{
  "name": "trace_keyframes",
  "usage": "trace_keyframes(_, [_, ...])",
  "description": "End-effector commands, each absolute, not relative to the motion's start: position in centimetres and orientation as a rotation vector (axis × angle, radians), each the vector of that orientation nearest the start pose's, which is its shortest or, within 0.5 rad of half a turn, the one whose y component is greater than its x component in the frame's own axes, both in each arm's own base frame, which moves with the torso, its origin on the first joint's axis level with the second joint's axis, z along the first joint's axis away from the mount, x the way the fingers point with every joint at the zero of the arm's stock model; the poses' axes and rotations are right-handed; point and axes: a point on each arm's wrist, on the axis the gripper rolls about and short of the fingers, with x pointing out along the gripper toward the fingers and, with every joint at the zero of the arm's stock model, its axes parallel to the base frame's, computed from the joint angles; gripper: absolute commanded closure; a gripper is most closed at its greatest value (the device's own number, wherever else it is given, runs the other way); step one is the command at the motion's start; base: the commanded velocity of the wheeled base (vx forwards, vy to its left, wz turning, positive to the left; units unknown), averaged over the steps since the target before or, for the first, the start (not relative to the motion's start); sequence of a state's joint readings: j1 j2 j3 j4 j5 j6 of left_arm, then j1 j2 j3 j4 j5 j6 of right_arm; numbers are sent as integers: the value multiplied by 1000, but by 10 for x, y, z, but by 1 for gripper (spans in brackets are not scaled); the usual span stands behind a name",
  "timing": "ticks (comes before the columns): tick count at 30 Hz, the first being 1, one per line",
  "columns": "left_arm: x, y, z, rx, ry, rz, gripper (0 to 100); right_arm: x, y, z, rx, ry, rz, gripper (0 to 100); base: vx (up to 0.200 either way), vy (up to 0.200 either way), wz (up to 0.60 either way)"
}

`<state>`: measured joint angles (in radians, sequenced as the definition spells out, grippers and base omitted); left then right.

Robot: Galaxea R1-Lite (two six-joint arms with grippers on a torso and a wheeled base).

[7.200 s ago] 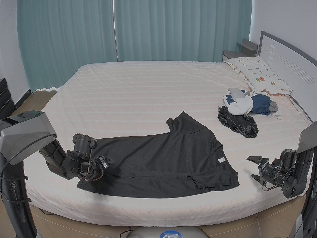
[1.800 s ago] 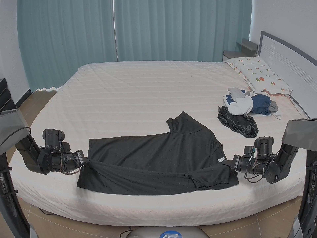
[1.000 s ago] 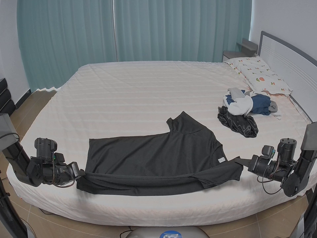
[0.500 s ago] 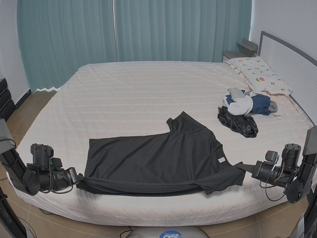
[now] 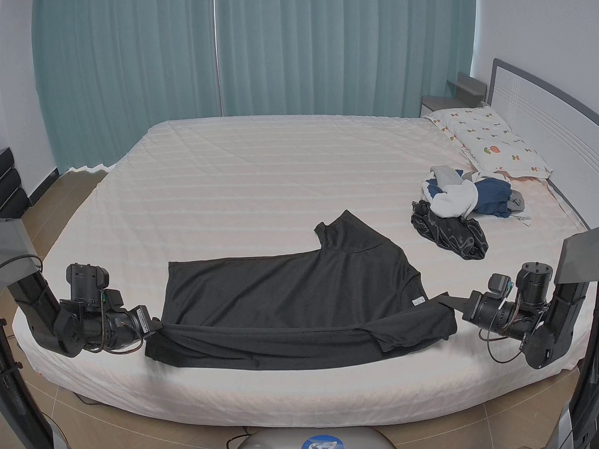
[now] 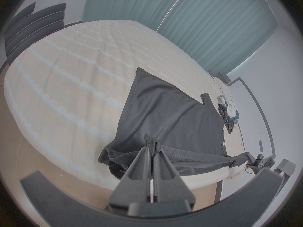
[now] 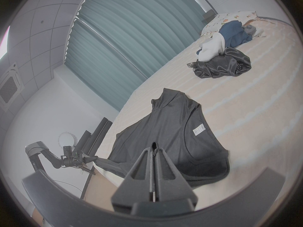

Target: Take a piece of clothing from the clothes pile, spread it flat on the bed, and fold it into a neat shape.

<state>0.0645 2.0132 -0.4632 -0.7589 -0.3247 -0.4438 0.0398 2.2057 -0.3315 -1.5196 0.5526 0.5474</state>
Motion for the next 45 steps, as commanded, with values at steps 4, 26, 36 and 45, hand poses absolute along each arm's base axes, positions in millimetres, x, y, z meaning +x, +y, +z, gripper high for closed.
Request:
trace_keyframes(4, [304,12,9,-581,837,-62,100,315,24,-15,632,562,457,100,0,0,0])
trace_keyframes(26, [335,12,-25,-567,862,2,100,345,26,-47,630,557,447,100,0,0,0])
trace_keyframes(36, [338,10,-23,-607,853,12,0,350,29,-60,660,552,444,0,0,0,0])
trace_keyframes(45, [346,10,-16,-715,820,51,0,353,24,-50,758,513,413,0,0,0,0])
